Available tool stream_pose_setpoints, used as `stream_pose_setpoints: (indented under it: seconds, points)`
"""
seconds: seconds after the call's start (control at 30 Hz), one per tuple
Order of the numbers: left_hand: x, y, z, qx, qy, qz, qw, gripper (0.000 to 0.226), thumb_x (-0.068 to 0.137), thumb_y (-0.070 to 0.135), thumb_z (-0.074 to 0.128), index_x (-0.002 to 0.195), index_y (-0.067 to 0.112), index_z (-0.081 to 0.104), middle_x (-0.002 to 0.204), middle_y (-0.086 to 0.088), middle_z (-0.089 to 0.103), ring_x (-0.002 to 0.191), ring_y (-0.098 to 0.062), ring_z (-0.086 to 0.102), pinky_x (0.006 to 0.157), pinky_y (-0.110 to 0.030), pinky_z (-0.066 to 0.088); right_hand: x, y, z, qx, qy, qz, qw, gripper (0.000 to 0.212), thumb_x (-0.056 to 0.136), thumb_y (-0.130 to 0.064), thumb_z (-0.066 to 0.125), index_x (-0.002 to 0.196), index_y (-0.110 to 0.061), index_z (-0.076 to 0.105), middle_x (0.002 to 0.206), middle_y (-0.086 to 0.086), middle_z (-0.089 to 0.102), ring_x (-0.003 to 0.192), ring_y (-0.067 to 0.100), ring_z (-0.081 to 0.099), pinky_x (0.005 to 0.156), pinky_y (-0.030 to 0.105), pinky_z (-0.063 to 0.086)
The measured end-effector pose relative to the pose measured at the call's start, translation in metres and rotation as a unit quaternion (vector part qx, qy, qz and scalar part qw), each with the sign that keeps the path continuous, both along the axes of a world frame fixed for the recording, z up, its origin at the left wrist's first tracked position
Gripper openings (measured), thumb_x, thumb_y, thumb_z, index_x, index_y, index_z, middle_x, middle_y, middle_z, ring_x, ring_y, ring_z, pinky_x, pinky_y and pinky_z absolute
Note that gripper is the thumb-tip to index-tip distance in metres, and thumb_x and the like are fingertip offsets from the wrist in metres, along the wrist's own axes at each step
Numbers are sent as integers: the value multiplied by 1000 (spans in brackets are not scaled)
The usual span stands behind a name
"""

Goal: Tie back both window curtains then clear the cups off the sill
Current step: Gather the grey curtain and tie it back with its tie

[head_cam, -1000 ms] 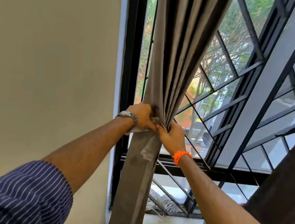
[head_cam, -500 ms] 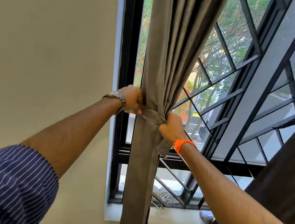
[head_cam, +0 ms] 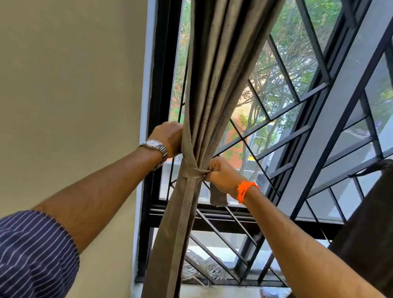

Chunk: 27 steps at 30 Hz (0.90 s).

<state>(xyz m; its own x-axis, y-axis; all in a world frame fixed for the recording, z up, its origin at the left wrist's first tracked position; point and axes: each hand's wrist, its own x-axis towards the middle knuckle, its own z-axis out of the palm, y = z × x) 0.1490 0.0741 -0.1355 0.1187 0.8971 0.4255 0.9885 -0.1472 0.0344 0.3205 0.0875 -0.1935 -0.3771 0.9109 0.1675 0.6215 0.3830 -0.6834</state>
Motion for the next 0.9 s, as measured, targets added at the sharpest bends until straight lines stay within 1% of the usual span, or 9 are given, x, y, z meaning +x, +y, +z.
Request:
stream_pose_setpoints:
  seconds: [0.17, 0.27, 0.37, 0.43, 0.53, 0.6, 0.7, 0.8, 0.9]
  points:
    - [3, 25, -9, -12, -75, -39, 996, 19, 92, 3, 49, 97, -6, 65, 103, -23, 67, 96, -39, 65, 73, -36, 48, 12, 18, -8, -43, 2, 26, 999, 16, 76, -6, 55, 78, 4, 68, 89, 38, 62, 85, 52, 61, 79, 67, 50]
    - [6, 35, -9, -89, -231, -63, 967, 19, 85, 2, 62, 103, -2, 59, 103, -19, 62, 97, -32, 61, 89, -41, 51, 17, -2, 2, -38, 111, -7, 993, 20, 77, 12, 53, 90, 8, 68, 95, 34, 65, 80, 40, 64, 73, 50, 58]
    - [27, 18, 0, -141, -411, -134, 891, 21, 96, 9, 49, 76, 7, 53, 63, -4, 66, 66, -19, 63, 63, -26, 56, 18, -2, 0, -30, 232, -46, 971, 23, 76, 14, 61, 97, 7, 57, 90, 21, 65, 84, 26, 62, 80, 44, 58]
    - [47, 6, 7, -168, -392, -188, 885, 34, 99, -3, 39, 68, 5, 49, 42, 5, 60, 47, -5, 61, 44, -16, 49, 17, -6, 4, -53, 282, -84, 954, 30, 78, 13, 62, 97, -4, 45, 83, 15, 60, 75, 24, 61, 70, 38, 59]
    - [57, 0, 10, -182, -387, -227, 875, 40, 98, -7, 38, 63, 9, 47, 37, 3, 54, 36, -1, 54, 36, -11, 42, 18, -17, 9, -123, 340, -120, 925, 45, 81, 10, 64, 102, -14, 33, 89, 13, 62, 64, 21, 64, 57, 32, 58]
    - [50, 6, 6, -220, -444, -211, 842, 36, 95, -8, 47, 62, 7, 48, 51, 0, 56, 48, -10, 55, 39, -12, 44, 24, -15, 9, -155, 371, -146, 904, 62, 79, 5, 69, 116, -18, 25, 104, 15, 62, 81, 28, 68, 74, 42, 60]
    - [36, 16, -6, -256, -423, -211, 843, 22, 89, -10, 55, 71, 3, 55, 71, -8, 58, 65, -20, 57, 55, -25, 56, 32, -10, 8, -107, 298, -188, 930, 65, 75, -11, 77, 124, -14, 35, 108, 15, 66, 93, 30, 69, 87, 47, 57]
    - [38, 26, -16, -261, -523, -202, 786, 12, 96, 1, 49, 89, -2, 58, 81, -15, 62, 71, -26, 64, 62, -37, 57, 32, -14, 12, 9, 115, -225, 967, 35, 73, -32, 78, 92, -4, 68, 83, 15, 73, 76, 28, 71, 73, 43, 60]
    - [49, 27, -17, -259, -592, -184, 741, 28, 101, 18, 43, 85, 3, 60, 79, -12, 64, 66, -23, 65, 62, -37, 57, 32, -24, 12, 109, 12, -259, 960, 30, 78, -38, 68, 80, -8, 69, 75, 11, 70, 70, 31, 67, 66, 42, 59]
